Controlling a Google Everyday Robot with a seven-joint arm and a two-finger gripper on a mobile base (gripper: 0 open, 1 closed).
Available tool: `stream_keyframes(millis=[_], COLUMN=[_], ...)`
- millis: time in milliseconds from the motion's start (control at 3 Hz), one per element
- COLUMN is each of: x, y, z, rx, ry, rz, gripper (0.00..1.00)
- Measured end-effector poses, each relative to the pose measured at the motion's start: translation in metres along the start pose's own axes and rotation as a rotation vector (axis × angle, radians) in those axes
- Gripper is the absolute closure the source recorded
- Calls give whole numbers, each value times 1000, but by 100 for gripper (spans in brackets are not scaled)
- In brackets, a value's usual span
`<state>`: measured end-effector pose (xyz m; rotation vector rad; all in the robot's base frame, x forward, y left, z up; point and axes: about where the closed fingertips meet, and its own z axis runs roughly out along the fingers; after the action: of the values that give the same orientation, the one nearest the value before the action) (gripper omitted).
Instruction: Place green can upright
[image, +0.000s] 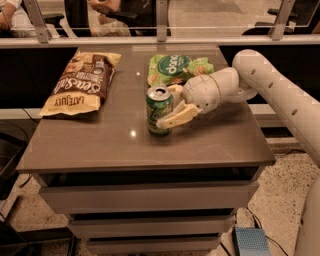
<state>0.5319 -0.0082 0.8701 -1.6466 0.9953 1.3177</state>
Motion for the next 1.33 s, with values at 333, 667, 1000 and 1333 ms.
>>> stream_keyframes(millis=[333,667,1000,1333], x=[3,-2,-18,-39], y=[0,3,15,39], z=[1,-5,-32,-73], rx=[-3,7,66,173], ry=[5,2,-28,-80], rz=[12,-18,-93,-206], gripper=[0,0,0,0])
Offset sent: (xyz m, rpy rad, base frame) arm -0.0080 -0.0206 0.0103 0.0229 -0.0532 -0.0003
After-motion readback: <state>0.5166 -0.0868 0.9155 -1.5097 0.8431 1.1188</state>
